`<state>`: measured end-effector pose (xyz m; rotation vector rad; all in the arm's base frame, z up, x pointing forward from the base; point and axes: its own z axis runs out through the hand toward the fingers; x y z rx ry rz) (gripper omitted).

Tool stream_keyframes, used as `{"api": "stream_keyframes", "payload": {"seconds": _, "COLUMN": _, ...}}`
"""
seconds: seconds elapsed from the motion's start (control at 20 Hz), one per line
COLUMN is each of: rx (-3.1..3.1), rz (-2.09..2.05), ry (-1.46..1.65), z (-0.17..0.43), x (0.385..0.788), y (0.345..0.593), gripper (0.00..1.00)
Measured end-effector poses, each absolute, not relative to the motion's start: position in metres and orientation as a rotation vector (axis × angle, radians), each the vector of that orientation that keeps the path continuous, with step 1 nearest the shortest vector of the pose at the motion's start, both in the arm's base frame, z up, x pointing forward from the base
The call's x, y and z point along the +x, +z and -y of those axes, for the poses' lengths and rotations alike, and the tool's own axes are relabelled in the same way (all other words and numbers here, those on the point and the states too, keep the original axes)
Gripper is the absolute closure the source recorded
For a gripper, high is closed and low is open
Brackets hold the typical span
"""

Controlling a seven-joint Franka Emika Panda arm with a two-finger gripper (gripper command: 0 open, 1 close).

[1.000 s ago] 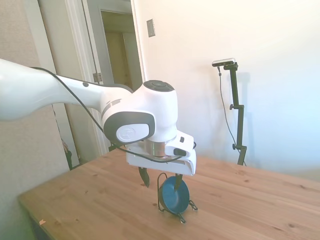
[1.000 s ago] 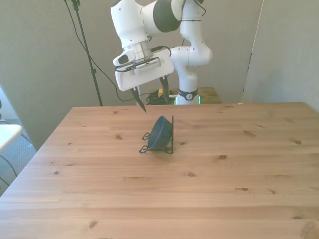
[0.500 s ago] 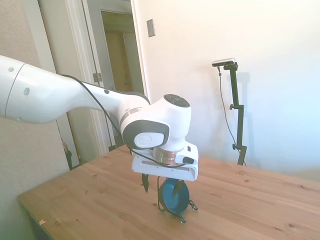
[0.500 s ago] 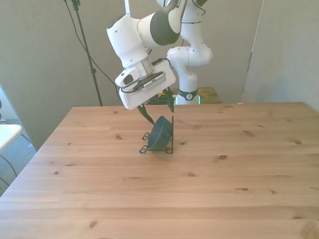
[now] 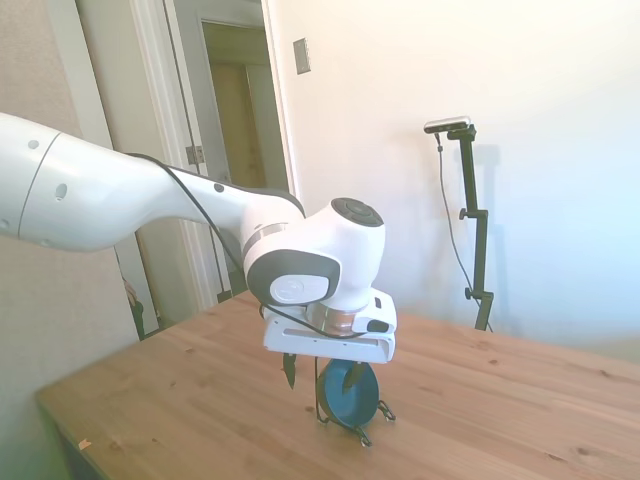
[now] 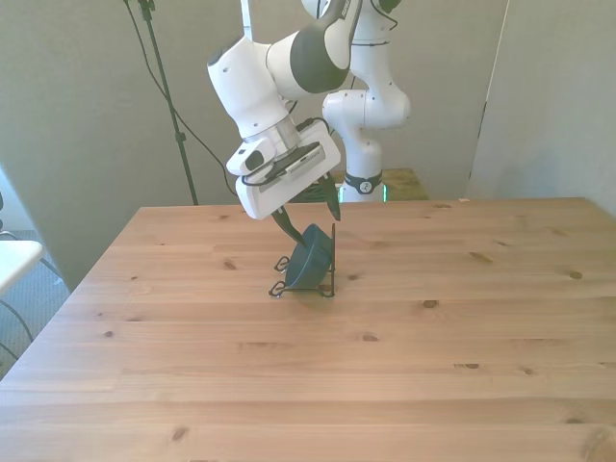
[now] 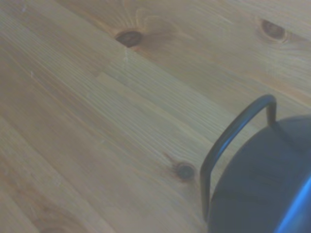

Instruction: Unload the bowl

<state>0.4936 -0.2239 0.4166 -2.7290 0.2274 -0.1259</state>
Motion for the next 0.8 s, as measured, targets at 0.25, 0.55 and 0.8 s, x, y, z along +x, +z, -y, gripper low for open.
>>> {"api": "stream_keyframes", "payload": {"seconds": 0.25, "rx": -2.711, "rz": -0.232, "ry": -0.195, "z": 0.223, "x": 0.490, "y": 0.412, "gripper": 1.00}}
{"api": "stream_keyframes", "payload": {"seconds": 0.55, "rx": -2.675, "rz": -0.218, "ry": -0.256, "z": 0.223, "x": 0.487, "y": 0.410, "gripper": 1.00}}
{"api": "stream_keyframes", "payload": {"seconds": 0.8, "rx": -2.648, "rz": -0.205, "ry": -0.267, "z": 0.223, "x": 0.483, "y": 0.405, "gripper": 1.00}}
